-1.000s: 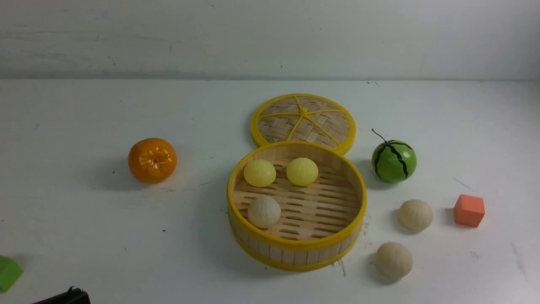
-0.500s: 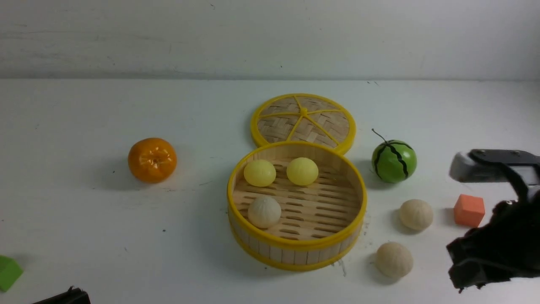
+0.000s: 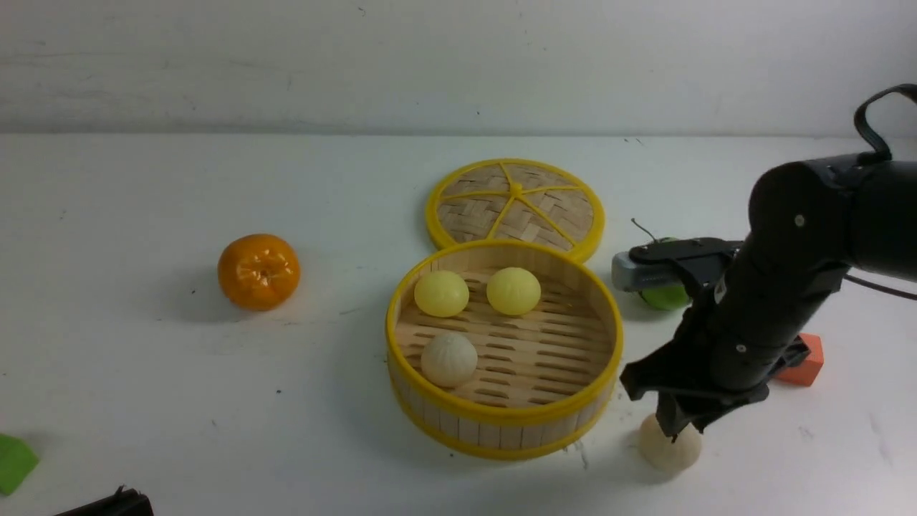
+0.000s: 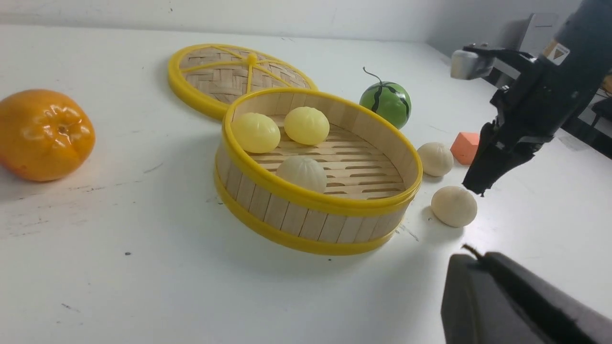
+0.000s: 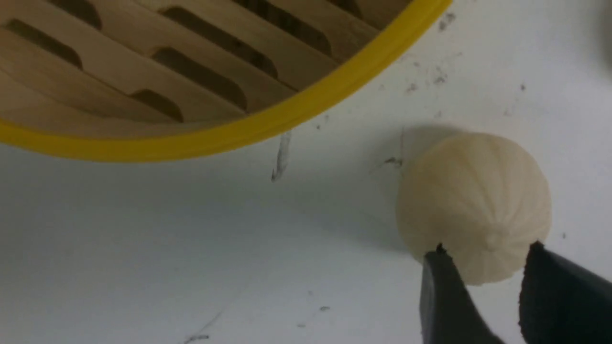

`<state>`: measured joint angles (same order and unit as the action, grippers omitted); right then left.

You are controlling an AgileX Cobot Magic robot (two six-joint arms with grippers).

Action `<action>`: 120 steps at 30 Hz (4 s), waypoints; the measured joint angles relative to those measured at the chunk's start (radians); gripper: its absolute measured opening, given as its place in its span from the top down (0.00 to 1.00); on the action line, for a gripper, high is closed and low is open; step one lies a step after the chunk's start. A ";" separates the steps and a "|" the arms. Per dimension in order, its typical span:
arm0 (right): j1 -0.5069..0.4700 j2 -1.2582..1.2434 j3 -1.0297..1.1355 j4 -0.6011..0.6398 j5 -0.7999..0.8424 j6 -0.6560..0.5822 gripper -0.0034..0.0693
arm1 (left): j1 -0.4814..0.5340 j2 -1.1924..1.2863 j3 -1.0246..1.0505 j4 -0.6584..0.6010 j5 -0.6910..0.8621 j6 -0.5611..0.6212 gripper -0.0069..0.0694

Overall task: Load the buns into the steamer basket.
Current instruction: Use the right arm to grab a steamed stuffed bun, then use the right arm to put the steamed stuffed bun into the steamer, then use the right arm to grab a steamed stuffed bun

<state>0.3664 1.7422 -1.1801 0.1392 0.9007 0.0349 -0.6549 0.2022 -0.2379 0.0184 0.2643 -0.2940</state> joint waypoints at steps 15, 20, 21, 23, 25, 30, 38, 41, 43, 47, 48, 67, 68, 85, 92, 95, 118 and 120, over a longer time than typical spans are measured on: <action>0.000 0.046 -0.011 -0.037 -0.075 0.040 0.62 | 0.000 0.000 0.000 0.000 0.000 0.000 0.93; 0.000 0.055 -0.012 -0.037 -0.072 0.053 0.62 | 0.000 0.000 0.000 0.000 0.000 0.000 0.92; 0.000 0.063 -0.012 -0.037 -0.071 0.056 0.62 | 0.000 0.000 0.001 0.000 0.000 0.000 0.92; 0.000 0.074 -0.012 -0.037 -0.071 0.059 0.62 | 0.000 0.000 0.001 0.000 0.000 0.000 0.92; 0.000 0.080 -0.012 -0.037 -0.072 0.060 0.62 | 0.000 0.000 0.001 0.000 0.000 0.000 0.92; 0.000 0.082 -0.012 -0.037 -0.076 0.061 0.62 | 0.000 0.000 0.001 0.000 0.000 0.000 0.91; 0.000 0.082 -0.012 -0.037 -0.070 0.063 0.74 | 0.000 0.000 0.001 0.000 0.000 0.000 0.90; 0.000 0.082 -0.012 -0.037 -0.059 0.059 0.87 | 0.000 0.000 0.001 0.000 0.000 0.000 0.90; 0.000 0.081 -0.012 -0.037 -0.043 0.051 0.95 | 0.000 0.000 0.001 0.000 0.000 0.000 0.90; 0.002 0.041 -0.016 -0.037 0.002 0.050 0.95 | 0.000 0.000 0.001 0.000 0.000 0.000 0.90; 0.002 0.024 -0.020 -0.037 0.015 0.050 0.95 | 0.000 0.000 0.001 0.000 0.000 0.000 0.90; 0.012 0.246 -0.479 0.204 0.062 -0.101 0.94 | 0.000 0.000 0.001 0.000 0.000 0.000 0.88; 0.012 0.271 -0.505 0.183 0.065 -0.098 0.94 | 0.000 0.000 0.001 0.000 0.000 0.000 0.88; 0.012 0.286 -0.556 0.075 0.123 -0.001 0.26 | 0.000 0.000 0.001 0.000 0.000 0.000 0.87; -0.019 0.098 -0.479 -0.166 0.250 0.108 0.44 | 0.000 0.000 0.001 0.000 0.000 0.000 0.86; -0.090 0.043 -0.371 -0.190 0.251 0.172 0.57 | 0.000 0.000 0.001 0.000 0.000 0.000 0.86; -0.256 0.226 -0.267 0.092 0.012 0.025 0.57 | 0.000 0.000 0.001 0.000 0.000 0.000 0.82; -0.256 0.229 -0.269 0.088 0.002 0.025 0.58 | 0.000 0.000 0.001 0.000 0.000 0.000 0.82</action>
<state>0.1107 1.9714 -1.4488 0.2274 0.9025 0.0596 -0.6549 0.2022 -0.2369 0.0184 0.2643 -0.2940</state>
